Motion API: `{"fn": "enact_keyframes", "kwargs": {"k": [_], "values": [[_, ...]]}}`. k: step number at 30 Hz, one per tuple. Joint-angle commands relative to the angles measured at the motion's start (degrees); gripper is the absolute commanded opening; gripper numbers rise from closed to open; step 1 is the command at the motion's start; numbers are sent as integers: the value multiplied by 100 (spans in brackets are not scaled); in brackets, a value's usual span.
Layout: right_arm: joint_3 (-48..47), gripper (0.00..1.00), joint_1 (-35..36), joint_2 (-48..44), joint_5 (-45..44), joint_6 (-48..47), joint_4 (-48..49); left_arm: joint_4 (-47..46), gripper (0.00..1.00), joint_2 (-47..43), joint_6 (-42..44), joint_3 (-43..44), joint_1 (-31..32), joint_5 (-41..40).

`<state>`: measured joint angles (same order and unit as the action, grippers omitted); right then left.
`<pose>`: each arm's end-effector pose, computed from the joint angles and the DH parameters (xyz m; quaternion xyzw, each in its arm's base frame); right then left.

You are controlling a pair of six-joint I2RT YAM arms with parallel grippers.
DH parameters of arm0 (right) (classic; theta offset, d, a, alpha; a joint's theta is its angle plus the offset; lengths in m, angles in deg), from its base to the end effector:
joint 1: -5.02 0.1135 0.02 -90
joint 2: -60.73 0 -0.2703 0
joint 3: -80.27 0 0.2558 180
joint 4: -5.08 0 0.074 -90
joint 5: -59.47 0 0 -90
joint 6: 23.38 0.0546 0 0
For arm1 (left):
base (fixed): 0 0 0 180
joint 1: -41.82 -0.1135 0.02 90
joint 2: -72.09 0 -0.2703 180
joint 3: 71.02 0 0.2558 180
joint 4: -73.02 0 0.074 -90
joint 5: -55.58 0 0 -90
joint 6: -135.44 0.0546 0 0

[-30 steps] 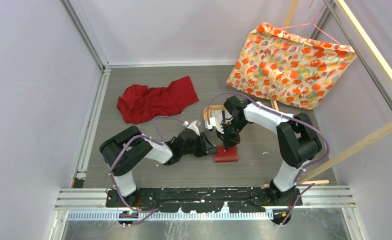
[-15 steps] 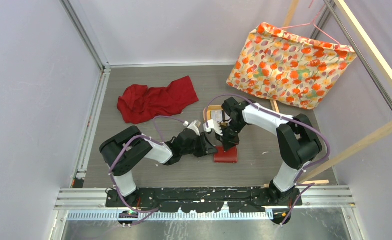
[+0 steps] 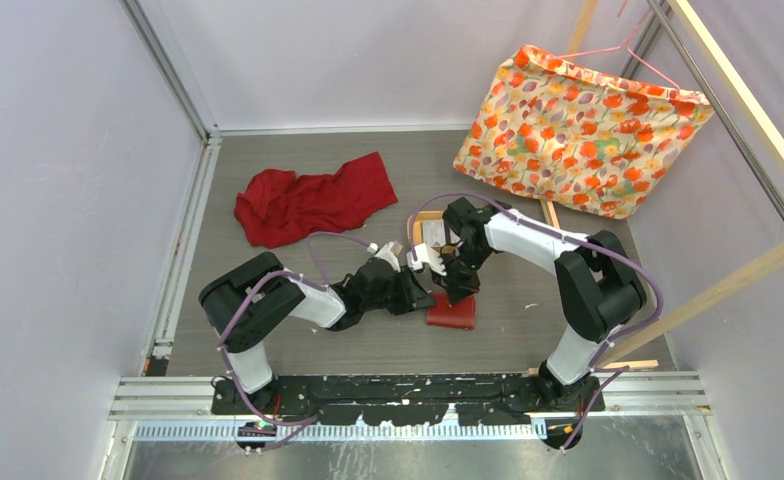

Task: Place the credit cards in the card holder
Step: Close the card holder at the center of the board.

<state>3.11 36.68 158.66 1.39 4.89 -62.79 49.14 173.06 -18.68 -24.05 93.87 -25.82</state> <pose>0.2396 0.1817 0.1702 -0.7019 0.6570 0.2626 0.0823 0.1980 -0.2672 0.1077 -0.0536 0.8633 -0.4568 0.2080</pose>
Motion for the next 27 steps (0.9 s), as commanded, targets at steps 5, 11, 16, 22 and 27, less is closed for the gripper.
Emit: {"fn": "enact_keyframes", "kwargs": {"k": [5,11,16,22,27], "values": [[234,1,233,-165,-146,-37,-158,560,31,-127,145,-161,15,-206],[385,1,364,-209,-378,140,51,502,33,-261,128,-240,15,-245],[441,1,442,-216,-546,363,215,476,34,-368,111,-296,15,-262],[394,1,497,-283,-556,621,317,424,35,-453,133,-346,15,-235],[335,1,513,-306,-461,744,313,440,35,-338,147,-269,20,-94]]}}
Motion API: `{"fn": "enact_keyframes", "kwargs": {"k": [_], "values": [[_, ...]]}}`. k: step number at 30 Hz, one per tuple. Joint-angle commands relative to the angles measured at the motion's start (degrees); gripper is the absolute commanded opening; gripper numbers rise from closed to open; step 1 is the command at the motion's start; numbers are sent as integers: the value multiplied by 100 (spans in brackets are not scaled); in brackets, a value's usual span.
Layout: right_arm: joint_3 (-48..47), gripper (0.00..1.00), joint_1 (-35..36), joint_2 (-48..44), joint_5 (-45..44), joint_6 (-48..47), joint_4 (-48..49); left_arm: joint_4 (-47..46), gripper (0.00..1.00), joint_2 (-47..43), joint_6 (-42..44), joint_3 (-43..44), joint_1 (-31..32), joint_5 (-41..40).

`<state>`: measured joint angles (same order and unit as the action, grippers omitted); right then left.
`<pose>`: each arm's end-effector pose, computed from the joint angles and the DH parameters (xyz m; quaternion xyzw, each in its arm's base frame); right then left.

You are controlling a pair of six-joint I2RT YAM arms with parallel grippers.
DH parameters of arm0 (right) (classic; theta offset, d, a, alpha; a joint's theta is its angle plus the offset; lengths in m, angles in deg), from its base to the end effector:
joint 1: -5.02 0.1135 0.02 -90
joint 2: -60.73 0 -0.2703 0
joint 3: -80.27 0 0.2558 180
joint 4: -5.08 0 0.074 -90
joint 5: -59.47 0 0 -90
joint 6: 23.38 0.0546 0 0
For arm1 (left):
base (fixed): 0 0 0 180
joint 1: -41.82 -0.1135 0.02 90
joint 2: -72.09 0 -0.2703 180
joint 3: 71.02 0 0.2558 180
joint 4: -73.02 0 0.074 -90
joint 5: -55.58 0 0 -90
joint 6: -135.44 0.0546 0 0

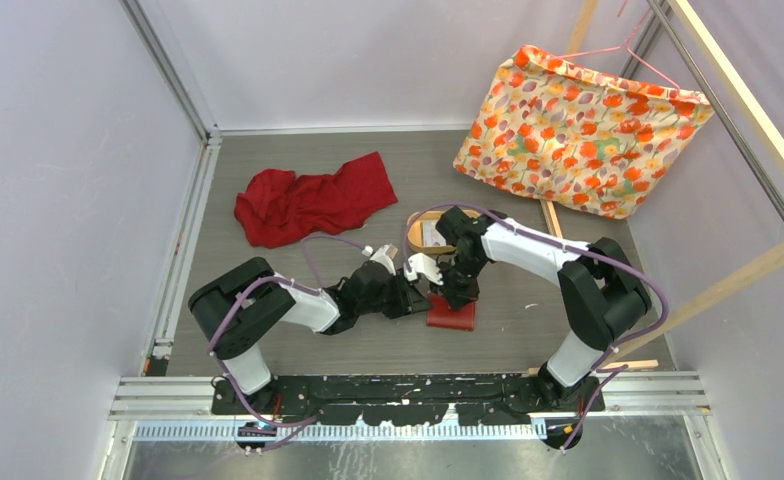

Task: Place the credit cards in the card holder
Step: Close the card holder at the center of the board.

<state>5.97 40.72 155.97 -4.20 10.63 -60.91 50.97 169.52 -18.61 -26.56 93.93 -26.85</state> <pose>0.2215 0.1890 0.1685 -0.7026 0.6737 0.2195 0.0658 0.1902 -0.2561 0.1115 -0.0579 0.8668 -0.4479 0.2114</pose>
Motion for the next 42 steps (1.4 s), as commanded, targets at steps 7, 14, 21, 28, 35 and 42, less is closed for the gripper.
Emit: {"fn": "enact_keyframes", "kwargs": {"k": [7,14,21,28,35,42], "values": [[-52,1,106,-114,115,264,92,249,35,127,141,27,35,34],[-125,3,35,-316,158,128,-131,237,35,121,154,9,35,35],[-610,26,-902,-717,1356,238,-707,230,35,94,181,1,37,24],[-231,49,-1152,-678,1140,1463,343,222,35,101,183,1,35,16],[-363,51,-1143,-145,684,2299,810,199,35,116,193,4,44,37],[-425,46,-1144,77,601,2375,740,134,35,154,189,-21,44,58]]}}
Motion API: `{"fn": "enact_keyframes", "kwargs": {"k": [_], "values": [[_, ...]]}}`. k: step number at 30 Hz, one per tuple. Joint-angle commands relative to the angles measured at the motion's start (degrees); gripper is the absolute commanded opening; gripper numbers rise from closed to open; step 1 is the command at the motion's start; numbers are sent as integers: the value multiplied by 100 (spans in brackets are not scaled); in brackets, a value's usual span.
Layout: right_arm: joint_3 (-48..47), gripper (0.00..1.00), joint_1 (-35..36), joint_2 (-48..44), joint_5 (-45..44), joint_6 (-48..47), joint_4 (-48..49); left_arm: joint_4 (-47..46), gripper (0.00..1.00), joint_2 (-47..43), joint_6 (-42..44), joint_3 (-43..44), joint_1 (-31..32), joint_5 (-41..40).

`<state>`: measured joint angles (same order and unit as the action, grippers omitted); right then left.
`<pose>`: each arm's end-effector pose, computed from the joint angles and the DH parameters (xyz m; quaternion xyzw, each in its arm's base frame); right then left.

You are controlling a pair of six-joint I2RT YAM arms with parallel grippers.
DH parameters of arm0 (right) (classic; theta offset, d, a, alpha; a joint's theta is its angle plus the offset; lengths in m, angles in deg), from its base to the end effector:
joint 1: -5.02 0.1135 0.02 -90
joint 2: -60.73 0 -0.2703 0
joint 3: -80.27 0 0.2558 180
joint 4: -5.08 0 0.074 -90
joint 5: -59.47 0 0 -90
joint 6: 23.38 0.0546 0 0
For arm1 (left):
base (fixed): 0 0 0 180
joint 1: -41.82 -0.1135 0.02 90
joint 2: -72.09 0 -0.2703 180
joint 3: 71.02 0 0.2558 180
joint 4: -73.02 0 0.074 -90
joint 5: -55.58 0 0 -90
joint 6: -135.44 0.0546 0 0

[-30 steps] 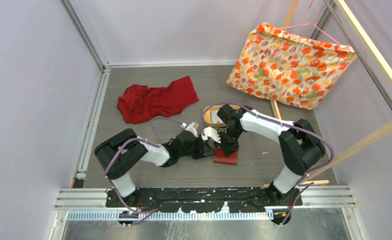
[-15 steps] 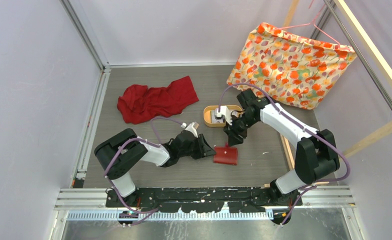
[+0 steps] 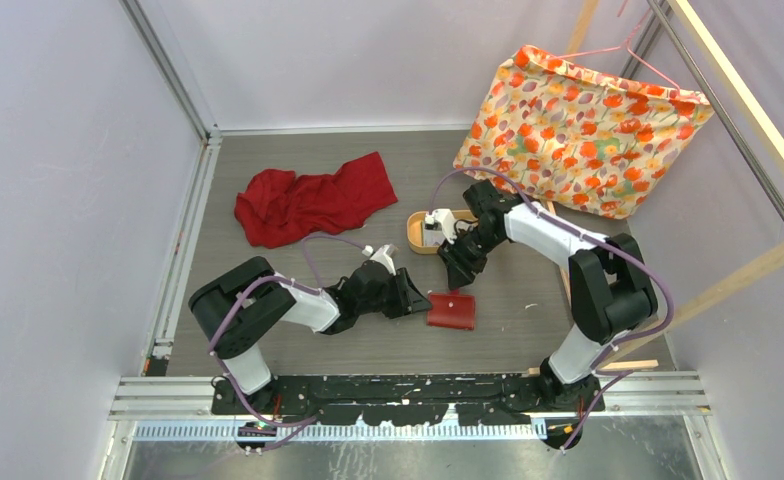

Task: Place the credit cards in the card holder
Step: Close the card holder at the center of the board.

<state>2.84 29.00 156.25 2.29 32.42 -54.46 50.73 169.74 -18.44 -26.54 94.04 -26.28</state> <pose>0.2756 0.1550 0.1860 -0.4903 0.8186 0.2705 0.1280 0.1895 -0.2570 0.1109 -0.0533 0.8667 -0.4502 0.2080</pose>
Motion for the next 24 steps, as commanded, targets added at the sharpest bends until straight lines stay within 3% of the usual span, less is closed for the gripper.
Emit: {"fn": "enact_keyframes", "kwargs": {"k": [1,11,19,24], "values": [[-129,45,22,83,-60,194,79,158,35,132,164,-22,33,-4],[-274,30,34,264,-25,203,-76,158,35,123,157,-26,33,-10],[-285,29,23,210,58,290,-56,158,35,123,156,-31,33,-9],[-292,22,2,235,42,316,-40,158,35,123,160,-20,42,-13]]}}
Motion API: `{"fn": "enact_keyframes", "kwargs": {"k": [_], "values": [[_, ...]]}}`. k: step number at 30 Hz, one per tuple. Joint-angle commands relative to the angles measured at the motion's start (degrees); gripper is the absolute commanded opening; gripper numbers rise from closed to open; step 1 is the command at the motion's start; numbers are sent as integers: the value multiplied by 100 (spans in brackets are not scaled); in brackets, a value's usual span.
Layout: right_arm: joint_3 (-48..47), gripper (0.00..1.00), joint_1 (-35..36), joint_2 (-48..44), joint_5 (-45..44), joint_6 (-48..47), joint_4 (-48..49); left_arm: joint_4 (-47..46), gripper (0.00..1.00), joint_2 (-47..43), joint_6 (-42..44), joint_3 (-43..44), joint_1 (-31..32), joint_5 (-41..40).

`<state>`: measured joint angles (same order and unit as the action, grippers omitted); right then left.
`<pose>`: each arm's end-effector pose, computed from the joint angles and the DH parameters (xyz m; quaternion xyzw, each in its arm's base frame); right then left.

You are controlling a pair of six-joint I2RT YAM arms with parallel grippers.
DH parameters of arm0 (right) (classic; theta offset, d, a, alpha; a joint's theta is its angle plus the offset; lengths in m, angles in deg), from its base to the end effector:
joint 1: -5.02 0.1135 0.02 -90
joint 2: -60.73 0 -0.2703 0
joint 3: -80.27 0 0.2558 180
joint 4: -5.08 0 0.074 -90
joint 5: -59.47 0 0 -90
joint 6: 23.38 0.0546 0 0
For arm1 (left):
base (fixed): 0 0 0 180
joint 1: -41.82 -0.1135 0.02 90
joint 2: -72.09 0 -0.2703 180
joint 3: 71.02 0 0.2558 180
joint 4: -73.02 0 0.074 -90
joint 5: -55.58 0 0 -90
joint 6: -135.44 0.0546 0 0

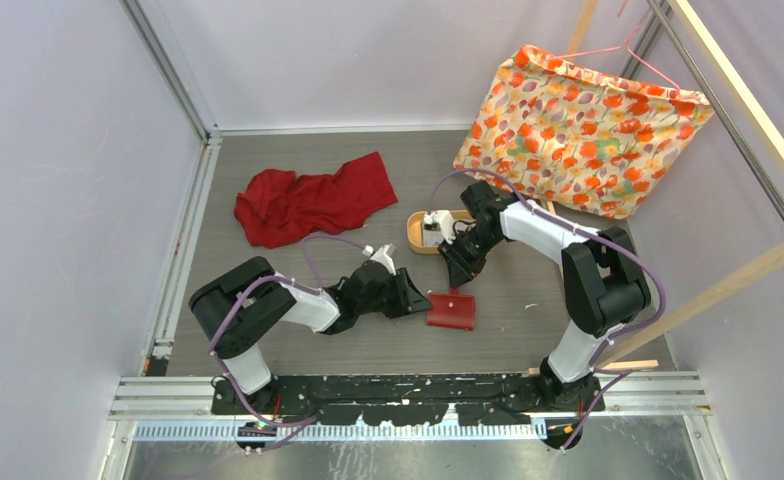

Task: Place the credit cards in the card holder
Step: Close the card holder at the center of the board.

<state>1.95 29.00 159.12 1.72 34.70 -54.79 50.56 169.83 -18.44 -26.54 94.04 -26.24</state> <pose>0.2812 0.1570 0.1748 -0.4700 0.8339 0.2702 0.1032 0.1895 -0.2572 0.1108 -0.0530 0.8664 -0.4509 0.2081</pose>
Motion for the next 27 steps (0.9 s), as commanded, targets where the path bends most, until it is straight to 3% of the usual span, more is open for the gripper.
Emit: {"fn": "enact_keyframes", "kwargs": {"k": [1,13,19,27], "values": [[-193,21,3,-46,97,102,9,175,35,121,157,-23,42,-12],[-254,2,4,-16,236,-1,-121,175,35,191,120,-6,51,-39],[-272,1,29,-120,664,-462,-501,293,35,172,113,65,85,-103],[-159,1,191,-116,447,-965,-770,501,35,122,107,121,112,-204]]}}
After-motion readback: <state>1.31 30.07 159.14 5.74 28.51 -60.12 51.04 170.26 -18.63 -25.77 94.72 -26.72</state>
